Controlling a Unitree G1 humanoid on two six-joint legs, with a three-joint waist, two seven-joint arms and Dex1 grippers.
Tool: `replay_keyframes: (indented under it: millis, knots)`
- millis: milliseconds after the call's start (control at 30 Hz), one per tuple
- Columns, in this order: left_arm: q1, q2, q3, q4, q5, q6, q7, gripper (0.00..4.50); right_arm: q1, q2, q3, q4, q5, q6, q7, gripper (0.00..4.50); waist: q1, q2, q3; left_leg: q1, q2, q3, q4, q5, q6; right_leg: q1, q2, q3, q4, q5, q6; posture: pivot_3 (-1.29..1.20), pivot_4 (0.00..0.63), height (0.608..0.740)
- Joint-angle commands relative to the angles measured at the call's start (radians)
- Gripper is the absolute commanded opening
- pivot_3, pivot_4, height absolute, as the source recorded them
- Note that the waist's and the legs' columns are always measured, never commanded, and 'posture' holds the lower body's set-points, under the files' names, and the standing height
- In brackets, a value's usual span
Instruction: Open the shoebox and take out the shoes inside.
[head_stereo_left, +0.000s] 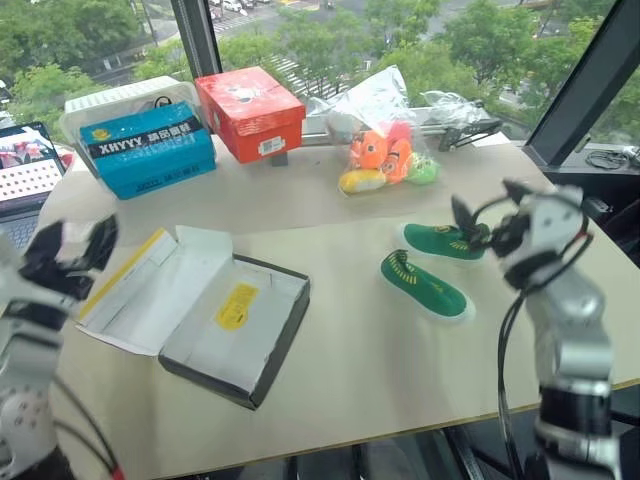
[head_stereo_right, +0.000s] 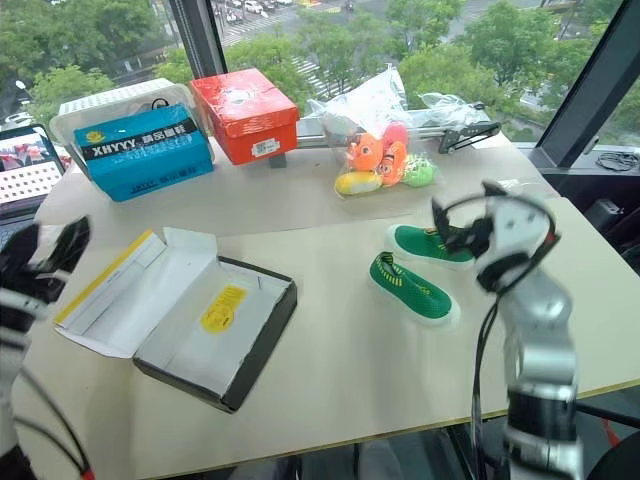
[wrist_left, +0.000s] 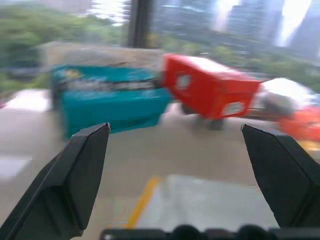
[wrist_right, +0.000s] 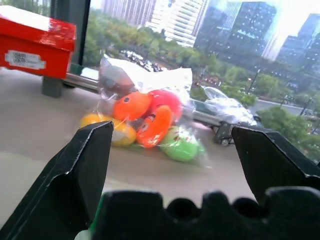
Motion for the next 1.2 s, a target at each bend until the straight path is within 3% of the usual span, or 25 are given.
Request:
replay_keyframes:
  millis: [33, 200, 267, 333, 467, 700, 967, 1200]
  knots:
    - [0.155, -0.086, -0.05, -0.155, 0.083, -0.059, 0.065, 4.5, 0.183, 0.043, 0.047, -0.186, -0.049, -0.04, -0.047, 4.45, 0.001, 0.0, 0.0, 0.003, 0.0, 0.001, 0.0, -0.001, 0.002, 0.003, 0.0, 0.001, -0.001, 0.001, -0.001, 0.0, 0.15, 0.74]
    - [0.421, -0.239, -0.153, -0.193, 0.294, -0.288, 0.046, 4.5, 0.462, 0.072, 0.073, -0.18, -0.1, -0.146, -0.043, 4.45, 0.003, 0.0, 0.0, 0.028, 0.001, 0.002, -0.002, -0.006, 0.009, 0.031, 0.001, -0.001, -0.006, 0.0, -0.001, 0.0, 0.15, 0.74]
    - [0.516, -0.293, -0.188, -0.129, 0.379, -0.425, 0.023, 4.5, 0.511, 0.08, 0.076, -0.141, -0.113, -0.179, -0.048, 4.45, 0.002, 0.0, 0.0, 0.036, 0.004, 0.003, -0.004, -0.007, 0.011, 0.041, 0.002, -0.001, -0.013, -0.007, 0.006, 0.0, 0.15, 0.74]
    - [0.569, -0.32, -0.186, -0.044, 0.436, -0.524, 0.024, 4.5, 0.524, 0.089, 0.064, -0.087, -0.112, -0.19, -0.061, 4.45, -0.004, 0.0, -0.001, 0.037, 0.005, 0.004, -0.004, -0.007, 0.01, 0.042, 0.001, -0.001, -0.014, -0.011, 0.001, 0.0, 0.15, 0.74]
    - [0.586, -0.333, -0.199, 0.073, 0.443, -0.631, 0.006, 4.5, 0.523, 0.102, 0.045, 0.0, -0.102, -0.2, -0.083, 4.45, -0.003, 0.0, 0.0, 0.038, 0.007, 0.005, -0.004, -0.008, 0.011, 0.05, 0.001, -0.001, -0.014, -0.013, 0.001, 0.0, 0.15, 0.74]
    - [0.582, -0.365, -0.352, 0.066, 0.467, -0.647, -0.005, 4.5, 0.518, 0.133, 0.071, 0.044, -0.101, -0.212, -0.096, 4.45, 0.001, -0.006, -0.003, 0.035, 0.006, 0.006, -0.003, -0.01, 0.015, 0.041, 0.0, -0.002, -0.015, -0.01, 0.009, 0.0, 0.15, 0.74]
    - [0.563, -0.292, -0.5, 0.181, 0.526, -0.677, -0.086, 4.5, 0.556, 0.158, 0.106, 0.039, -0.033, -0.203, -0.038, 4.45, 0.0, -0.004, -0.004, 0.036, 0.008, 0.005, -0.004, -0.012, 0.015, 0.04, 0.001, -0.002, -0.015, -0.011, 0.008, 0.0, 0.15, 0.74]
    - [0.521, -0.286, -0.581, 0.229, 0.548, -0.758, -0.104, 4.5, 0.575, 0.178, 0.089, 0.108, -0.028, -0.27, -0.057, 4.45, 0.005, 0.0, -0.006, 0.037, 0.008, 0.005, -0.004, -0.012, 0.016, 0.042, 0.0, -0.002, -0.016, -0.013, 0.009, 0.0, 0.15, 0.74]
